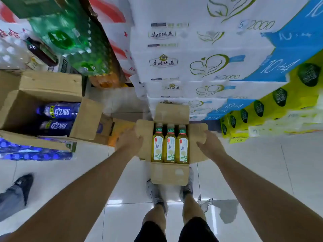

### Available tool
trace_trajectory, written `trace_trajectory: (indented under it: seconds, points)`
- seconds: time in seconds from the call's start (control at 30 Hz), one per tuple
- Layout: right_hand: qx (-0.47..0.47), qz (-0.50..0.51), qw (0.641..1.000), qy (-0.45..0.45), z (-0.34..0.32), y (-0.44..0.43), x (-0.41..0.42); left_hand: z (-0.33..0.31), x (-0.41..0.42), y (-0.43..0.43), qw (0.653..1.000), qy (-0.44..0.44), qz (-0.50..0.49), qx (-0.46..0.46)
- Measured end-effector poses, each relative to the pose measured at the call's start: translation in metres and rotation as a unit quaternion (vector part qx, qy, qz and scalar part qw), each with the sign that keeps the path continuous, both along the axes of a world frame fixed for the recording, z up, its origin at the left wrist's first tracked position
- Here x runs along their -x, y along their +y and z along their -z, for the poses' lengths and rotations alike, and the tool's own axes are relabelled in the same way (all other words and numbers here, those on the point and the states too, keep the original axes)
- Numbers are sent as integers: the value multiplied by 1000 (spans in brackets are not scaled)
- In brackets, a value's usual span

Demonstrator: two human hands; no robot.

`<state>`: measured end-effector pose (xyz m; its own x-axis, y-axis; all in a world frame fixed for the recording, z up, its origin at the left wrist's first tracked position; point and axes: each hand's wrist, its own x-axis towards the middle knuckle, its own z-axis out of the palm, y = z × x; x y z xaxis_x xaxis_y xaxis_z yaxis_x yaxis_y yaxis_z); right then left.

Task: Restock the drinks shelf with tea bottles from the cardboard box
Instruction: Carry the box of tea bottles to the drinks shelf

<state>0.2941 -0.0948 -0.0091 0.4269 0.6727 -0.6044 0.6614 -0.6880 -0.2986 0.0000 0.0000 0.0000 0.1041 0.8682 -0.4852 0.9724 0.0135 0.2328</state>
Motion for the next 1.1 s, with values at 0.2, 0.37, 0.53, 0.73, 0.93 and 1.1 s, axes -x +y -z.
trace_trajectory:
  seconds: [0.2, 0.37, 0.53, 0.73, 0.93, 1.1]
  points:
    - [6, 204, 976, 81, 57, 12, -11, 72, -9, 2, 980, -42, -163, 103]
    - [13, 339, 923, 181, 90, 15, -34, 103, -10, 23, 951, -64, -262, 152]
    - [85, 337, 885, 310, 96, 20, -41, 108, -6, 29, 858, -214, -379, 274]
    - [78, 343, 902, 252, 99, 23, -34, 110, -16, 20, 874, -199, -374, 238]
    - [75, 377, 893, 234, 90, 14, -29, 101, -26, 3, 876, -170, -406, 199]
    - [67, 382, 891, 236, 71, 5, -24, 88, -10, -26, 833, -213, -464, 211]
